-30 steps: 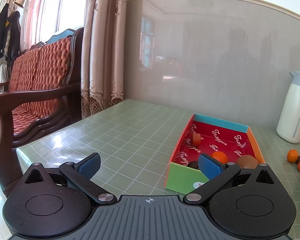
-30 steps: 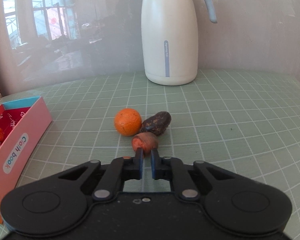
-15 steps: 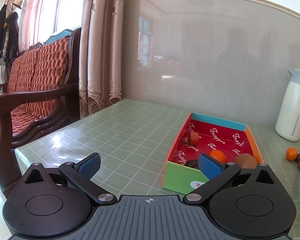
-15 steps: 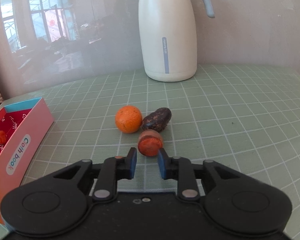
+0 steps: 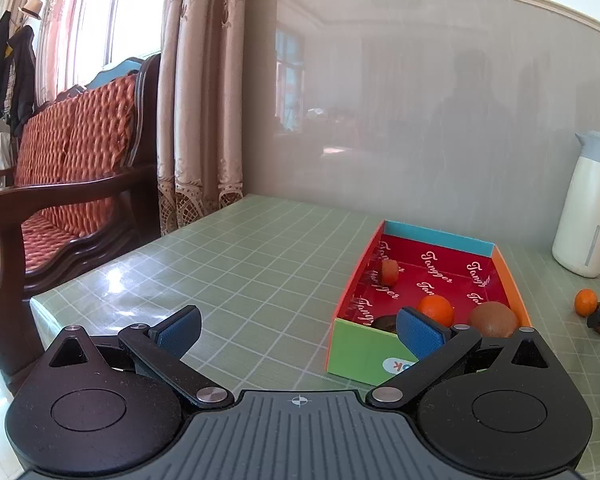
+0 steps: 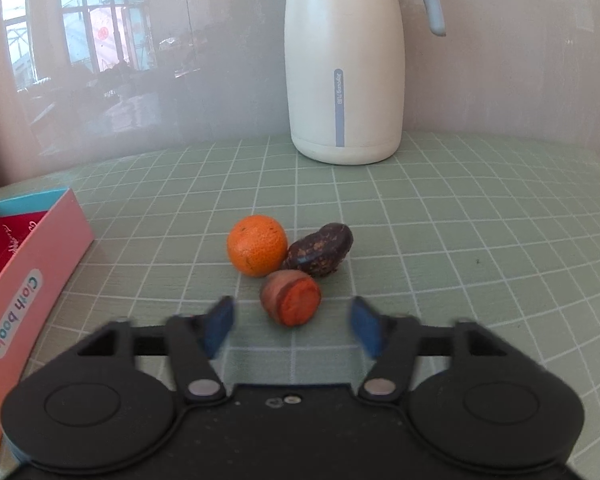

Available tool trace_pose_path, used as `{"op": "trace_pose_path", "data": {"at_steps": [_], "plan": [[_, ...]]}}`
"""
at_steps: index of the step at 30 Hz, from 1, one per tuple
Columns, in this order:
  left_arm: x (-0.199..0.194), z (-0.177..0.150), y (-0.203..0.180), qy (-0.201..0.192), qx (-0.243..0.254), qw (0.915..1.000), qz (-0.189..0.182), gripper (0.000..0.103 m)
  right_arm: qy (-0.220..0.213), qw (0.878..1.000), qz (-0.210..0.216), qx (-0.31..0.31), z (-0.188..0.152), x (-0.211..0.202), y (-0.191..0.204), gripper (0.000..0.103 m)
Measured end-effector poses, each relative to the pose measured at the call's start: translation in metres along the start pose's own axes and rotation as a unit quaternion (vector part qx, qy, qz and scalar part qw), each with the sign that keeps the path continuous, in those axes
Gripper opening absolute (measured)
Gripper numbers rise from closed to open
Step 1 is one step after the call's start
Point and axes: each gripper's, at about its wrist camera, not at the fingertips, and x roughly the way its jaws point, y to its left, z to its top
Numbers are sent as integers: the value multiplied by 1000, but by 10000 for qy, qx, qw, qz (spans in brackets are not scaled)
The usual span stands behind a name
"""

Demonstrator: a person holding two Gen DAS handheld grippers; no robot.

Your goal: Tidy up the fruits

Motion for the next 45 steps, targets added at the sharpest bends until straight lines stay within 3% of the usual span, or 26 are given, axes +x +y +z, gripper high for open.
{"op": "trace_pose_path", "data": {"at_steps": [1,3,4,13,18,23,30,36,38,40,44,45], "plan": [[0,0,0,6,7,10000,-3,103,-29,10000,56,28,1,0,-2,53],[0,0,-2,22,14,10000,-19,103,-4,9996,231,162,2,0,-5,34],[0,0,-2,26,23,10000,-25,103,17,9995,242,199,2,1,-7,32],[-1,1,3,4,-87,10000,-16,103,-277,9985,417,225,2,-20,-2,32],[-2,1,9,-1,-140,9999,22,103,-699,9902,1194,-184,5,-53,39,32],[-4,-1,17,-41,-130,9998,151,103,-780,9733,2051,-676,2,-69,94,32],[-5,-3,29,-59,-133,9993,330,103,-557,9592,2518,-1155,-7,-65,147,32],[-4,-3,33,-50,-122,9992,387,103,-465,9558,2603,-1289,-10,-65,161,41],[-3,-2,32,-34,-127,9992,370,103,-525,9570,2548,-1281,-11,-67,159,48],[-3,-2,28,-28,-117,9994,327,103,-650,9601,2433,-1214,-10,-70,153,71],[-3,-2,17,-38,-23,9997,225,103,-929,9658,2191,-1028,-4,-76,133,78],[-3,-2,14,-38,1,9998,197,103,-952,9683,2095,-974,-2,-76,127,84]]}}
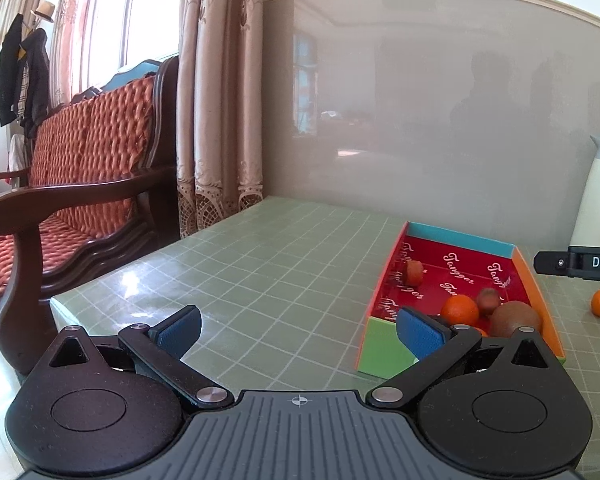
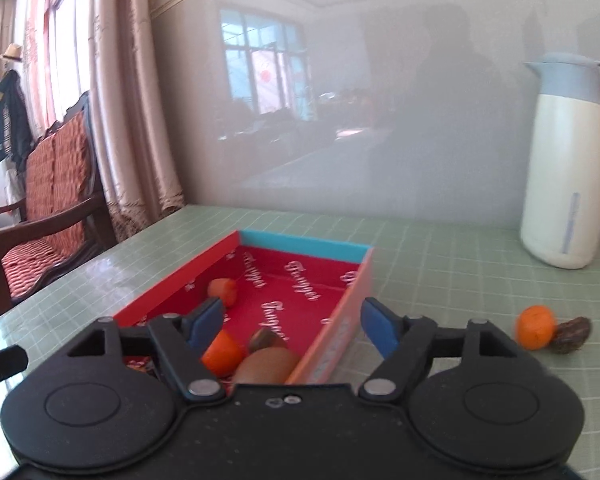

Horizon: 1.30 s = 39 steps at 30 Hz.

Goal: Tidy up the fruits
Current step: 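Carry the orange slice into the red box and open the right gripper, then move the open left gripper toward the whole mandarin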

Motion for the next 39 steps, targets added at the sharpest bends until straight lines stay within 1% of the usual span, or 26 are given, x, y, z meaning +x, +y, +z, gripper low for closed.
{"op": "trace_pose_path", "data": {"at_steps": [4,6,9,12,16,18,21,25,32,39], "plan": [[-1,0,-13,9,52,9999,-125,103,32,9988,-465,159,-2,-8,-24,91],[-2,0,-21,16,87,9998,-196,103,64,9971,-715,248,-5,-12,-36,92],[-4,-1,-37,3,192,9993,-322,103,119,9928,-1163,257,-9,-20,-52,101],[-7,-3,-55,-7,306,9984,-469,103,134,9868,-1603,180,-14,-29,-66,101],[-9,-5,-81,-43,490,9965,-679,103,128,9787,-2022,319,-19,-43,-89,102],[-10,-6,-94,-86,582,9951,-797,103,115,9727,-2281,421,-22,-51,-104,103],[-12,-9,-113,-118,724,9925,-973,103,76,9660,-2505,633,-24,-66,-125,103],[-13,-11,-137,-148,891,9887,-1199,103,-10,9549,-2875,740,-30,-85,-146,103],[-11,-16,-171,2,1165,9807,-1570,103,-108,9339,-3472,849,-40,-114,-177,103],[-7,-16,-206,82,1434,9698,-1969,103,-180,9199,-3718,1234,-51,-140,-204,103]]}}
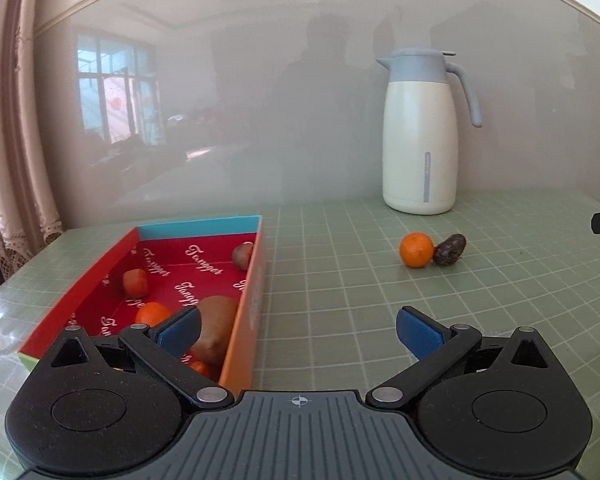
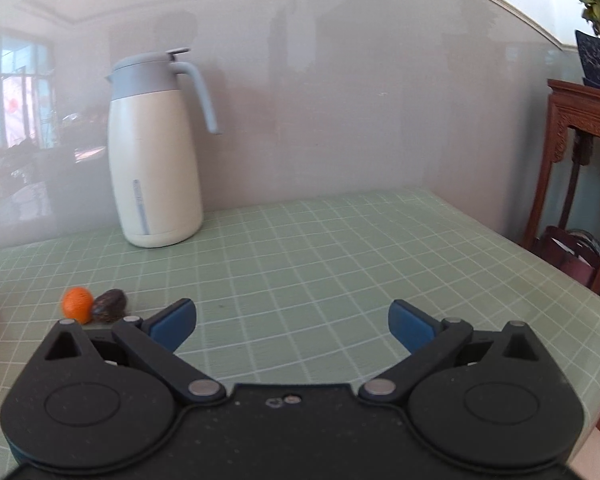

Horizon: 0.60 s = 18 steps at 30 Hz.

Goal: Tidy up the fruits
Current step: 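Move the open left gripper toward the whole mandarin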

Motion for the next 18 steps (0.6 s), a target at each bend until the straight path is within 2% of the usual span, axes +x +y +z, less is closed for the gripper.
{"op": "trace_pose_path", "data": {"at_steps": [4,12,15,18], "plan": [[20,11,-19,140,85,9998,-130,103,7,9998,-16,206,-1,-2,-15,103],[65,41,-46,352,-145,9991,-180,102,-32,9990,-38,450,1,-2,-32,103],[83,48,-54,423,-204,9988,-164,102,-136,9984,-213,499,0,-3,-35,103],[100,52,-63,483,-212,9985,-136,102,-227,9965,-641,479,-2,-4,-38,103]]}}
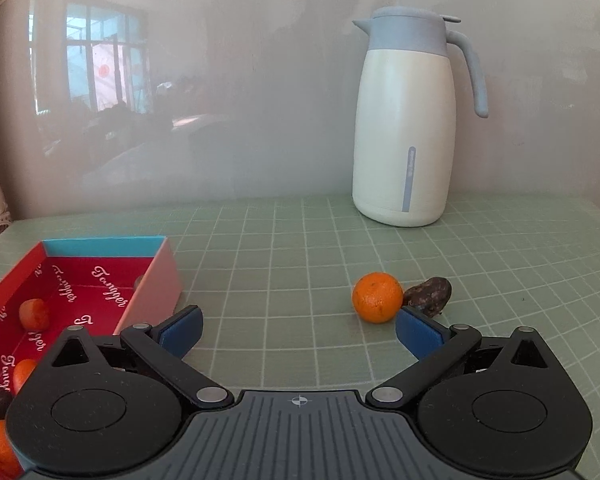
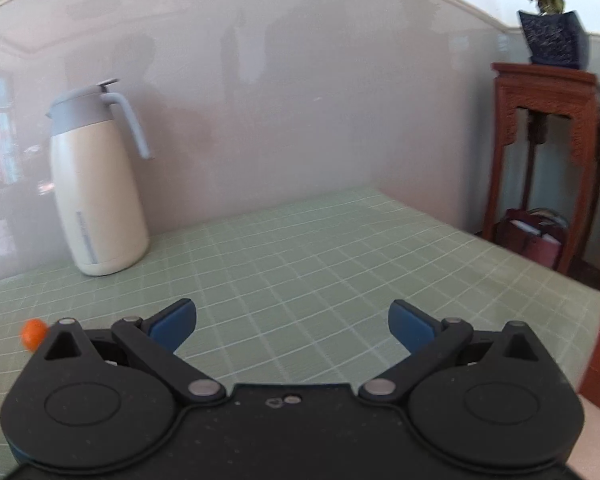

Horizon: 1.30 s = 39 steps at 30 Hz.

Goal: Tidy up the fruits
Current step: 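Move the open left gripper toward the whole mandarin, then close the left gripper on the whole mandarin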

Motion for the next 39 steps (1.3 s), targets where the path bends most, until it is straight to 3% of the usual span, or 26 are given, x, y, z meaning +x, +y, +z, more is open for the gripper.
{"op": "trace_pose_path", "data": {"at_steps": [3,8,10,14,21,25,35,39], "plan": [[12,3,-9,-5,62,10000,38,102,-21,9996,-256,-71,-1,2,1,103],[31,8,-19,75,13,10000,-37,100,83,9999,-129,-73,-1,6,5,103],[40,10,-24,173,16,9998,-139,90,79,9999,-69,-102,0,6,8,103],[55,11,-29,307,-46,9993,-228,84,66,9999,20,-143,0,6,12,103],[61,15,-30,320,-197,9974,-615,61,89,9997,160,-141,1,5,14,103],[65,16,-26,416,-381,9956,-749,61,64,9997,152,-168,1,4,15,103],[77,20,-39,480,-215,9967,-621,61,238,9995,-192,-44,3,18,7,103],[83,13,-40,593,-166,9966,-549,60,288,9995,-120,40,2,20,6,103]]}}
